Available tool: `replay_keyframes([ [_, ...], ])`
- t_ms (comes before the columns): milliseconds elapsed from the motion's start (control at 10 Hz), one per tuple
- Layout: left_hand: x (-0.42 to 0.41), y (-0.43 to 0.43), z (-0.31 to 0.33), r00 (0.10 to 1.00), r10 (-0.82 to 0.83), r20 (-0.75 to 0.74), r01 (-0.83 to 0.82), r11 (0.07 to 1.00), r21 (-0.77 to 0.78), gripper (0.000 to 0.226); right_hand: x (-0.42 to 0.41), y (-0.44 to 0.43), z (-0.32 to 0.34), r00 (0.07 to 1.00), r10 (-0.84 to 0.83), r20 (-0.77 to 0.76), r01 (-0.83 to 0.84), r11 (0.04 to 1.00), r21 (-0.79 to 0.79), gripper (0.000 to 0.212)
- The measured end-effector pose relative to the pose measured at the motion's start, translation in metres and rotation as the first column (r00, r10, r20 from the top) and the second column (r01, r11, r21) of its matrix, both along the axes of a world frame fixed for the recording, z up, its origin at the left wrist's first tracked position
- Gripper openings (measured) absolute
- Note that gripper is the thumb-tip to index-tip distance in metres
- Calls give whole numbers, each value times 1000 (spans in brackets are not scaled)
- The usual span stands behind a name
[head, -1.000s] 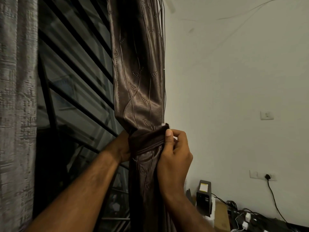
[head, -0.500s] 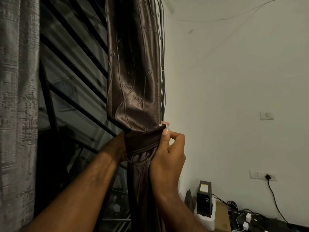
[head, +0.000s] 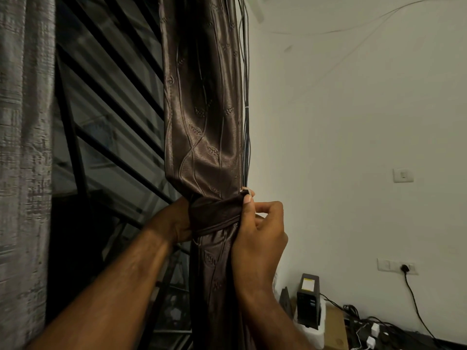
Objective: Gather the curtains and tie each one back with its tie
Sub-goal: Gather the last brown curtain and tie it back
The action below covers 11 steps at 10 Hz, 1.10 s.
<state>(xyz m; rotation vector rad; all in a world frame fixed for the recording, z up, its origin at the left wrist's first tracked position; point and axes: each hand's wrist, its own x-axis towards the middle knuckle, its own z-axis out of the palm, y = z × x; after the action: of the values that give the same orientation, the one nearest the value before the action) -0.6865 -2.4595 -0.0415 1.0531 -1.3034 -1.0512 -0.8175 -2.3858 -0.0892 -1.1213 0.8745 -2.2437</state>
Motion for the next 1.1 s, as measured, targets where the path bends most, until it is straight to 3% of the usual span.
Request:
replay_keyframes([
  [200, 9, -4, 2, 996, -29, 83, 29, 1000, 6, 21, 3, -2, -5, 987, -131, -97, 129, 991, -32, 18],
  [300, 11, -2, 3, 995, -35, 98, 36, 999, -2, 20, 2, -5, -6, 986, -133, -102, 128, 990, -61, 6],
  [400, 7, 8, 6, 994, -84, 66, 84, 996, 2, 27, -3, -11, -8, 993, -51, -104, 46, 998, -45, 7],
  [500, -4, 18, 6, 966, -258, 22, 258, 966, -23, 53, -10, -17, -6, 995, -31, -99, 32, 999, 7, 12],
  [600, -11, 19, 7, 947, -301, -115, 297, 954, -51, 53, -14, -24, -5, 996, 40, -76, -37, 998, 42, 12],
  [700, -9, 19, 8, 919, -345, -192, 339, 939, -62, 35, -21, -29, -1, 969, 239, -53, -233, 966, 109, 15],
  [800, -6, 20, 7, 906, -353, -234, 349, 935, -60, 40, -29, -34, 1, 946, 309, -99, -300, 949, 98, 16],
  [900, -11, 22, 9, 899, -360, -250, 350, 933, -88, 45, -33, -38, 2, 967, 230, -112, -221, 971, 90, 16],
  [1000, -16, 26, 9, 887, -387, -253, 367, 922, -122, 52, -36, -44, 3, 960, 274, -62, -262, 954, 146, 19],
  [1100, -12, 26, 7, 879, -416, -235, 388, 908, -156, 57, -47, -48, 6, 903, 430, 16, -427, 888, 170, 22],
])
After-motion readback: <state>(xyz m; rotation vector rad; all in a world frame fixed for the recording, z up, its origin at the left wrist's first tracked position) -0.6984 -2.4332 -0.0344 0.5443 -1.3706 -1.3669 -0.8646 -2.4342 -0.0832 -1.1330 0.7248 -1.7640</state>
